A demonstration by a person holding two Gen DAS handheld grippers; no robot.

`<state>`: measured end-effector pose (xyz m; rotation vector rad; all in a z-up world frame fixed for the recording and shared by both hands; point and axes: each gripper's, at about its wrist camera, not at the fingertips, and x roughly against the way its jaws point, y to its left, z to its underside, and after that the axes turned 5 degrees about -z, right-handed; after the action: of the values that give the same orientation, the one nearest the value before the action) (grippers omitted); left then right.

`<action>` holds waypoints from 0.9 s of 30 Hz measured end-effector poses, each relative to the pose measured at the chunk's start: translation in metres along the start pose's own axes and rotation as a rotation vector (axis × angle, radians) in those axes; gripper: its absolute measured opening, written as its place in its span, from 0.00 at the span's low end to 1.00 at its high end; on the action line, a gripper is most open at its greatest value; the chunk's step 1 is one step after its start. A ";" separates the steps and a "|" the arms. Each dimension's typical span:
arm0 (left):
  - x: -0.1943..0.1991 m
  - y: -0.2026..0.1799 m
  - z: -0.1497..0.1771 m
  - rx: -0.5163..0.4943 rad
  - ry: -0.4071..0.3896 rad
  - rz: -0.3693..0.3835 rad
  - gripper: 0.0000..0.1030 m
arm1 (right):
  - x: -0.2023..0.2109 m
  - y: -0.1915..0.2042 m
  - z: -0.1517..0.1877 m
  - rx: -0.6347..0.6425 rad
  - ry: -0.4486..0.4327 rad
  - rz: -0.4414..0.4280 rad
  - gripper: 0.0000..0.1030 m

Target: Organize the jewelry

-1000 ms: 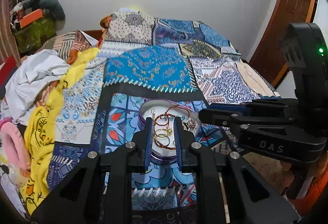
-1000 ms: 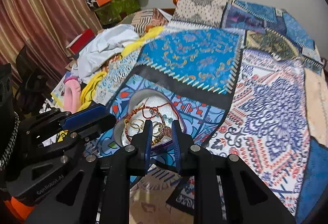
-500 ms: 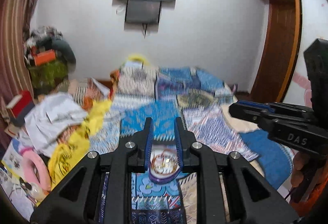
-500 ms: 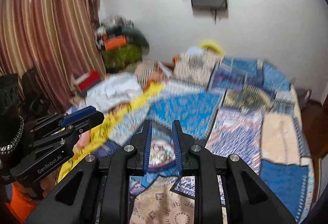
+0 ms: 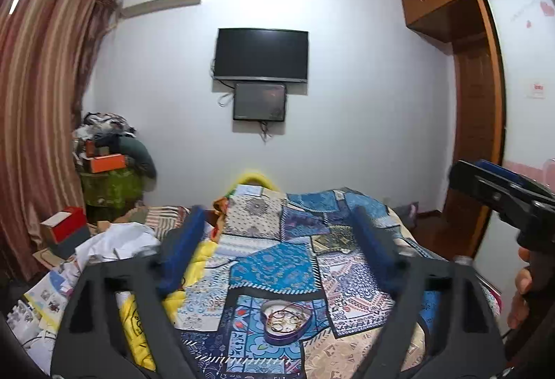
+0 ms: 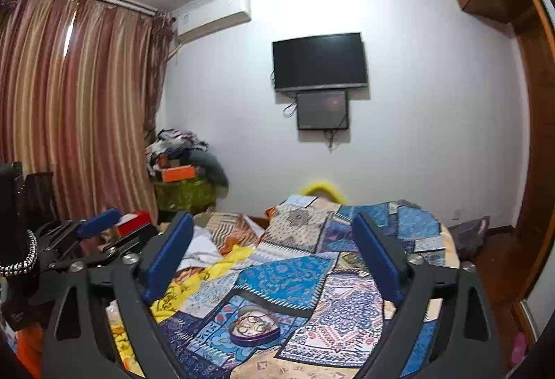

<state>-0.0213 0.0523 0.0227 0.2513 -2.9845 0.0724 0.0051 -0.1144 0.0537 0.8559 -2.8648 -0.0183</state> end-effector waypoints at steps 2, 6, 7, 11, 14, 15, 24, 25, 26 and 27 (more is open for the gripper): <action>0.004 0.002 0.001 0.013 -0.013 -0.015 0.97 | -0.001 0.000 0.002 -0.001 -0.013 0.029 1.00; 0.006 0.003 0.003 0.020 -0.008 -0.017 0.98 | 0.003 0.002 0.005 0.007 -0.016 0.060 1.00; 0.007 0.004 0.002 0.020 -0.007 -0.017 0.98 | 0.001 0.002 0.005 0.007 -0.011 0.057 1.00; 0.007 0.007 0.003 0.027 -0.010 -0.017 0.98 | 0.004 0.004 0.005 0.009 -0.007 0.055 1.00; 0.008 0.007 0.004 0.025 -0.011 -0.020 0.98 | 0.008 0.003 0.007 0.009 -0.002 0.051 1.00; 0.007 0.007 0.004 0.027 -0.010 -0.023 0.98 | 0.008 0.003 0.007 0.007 0.000 0.047 1.00; 0.005 0.007 0.006 0.039 0.002 -0.026 1.00 | 0.007 0.000 0.011 0.003 0.019 0.036 1.00; 0.005 0.007 0.007 0.038 0.004 -0.027 1.00 | 0.007 -0.001 0.012 0.002 0.020 0.036 1.00; 0.005 0.006 0.007 0.037 0.004 -0.029 1.00 | 0.006 -0.001 0.012 0.000 0.023 0.035 1.00; 0.004 0.006 0.007 0.035 0.004 -0.032 1.00 | 0.006 0.000 0.013 -0.001 0.026 0.031 1.00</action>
<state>-0.0275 0.0571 0.0165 0.3022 -2.9762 0.1221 -0.0013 -0.1183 0.0418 0.8046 -2.8531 -0.0051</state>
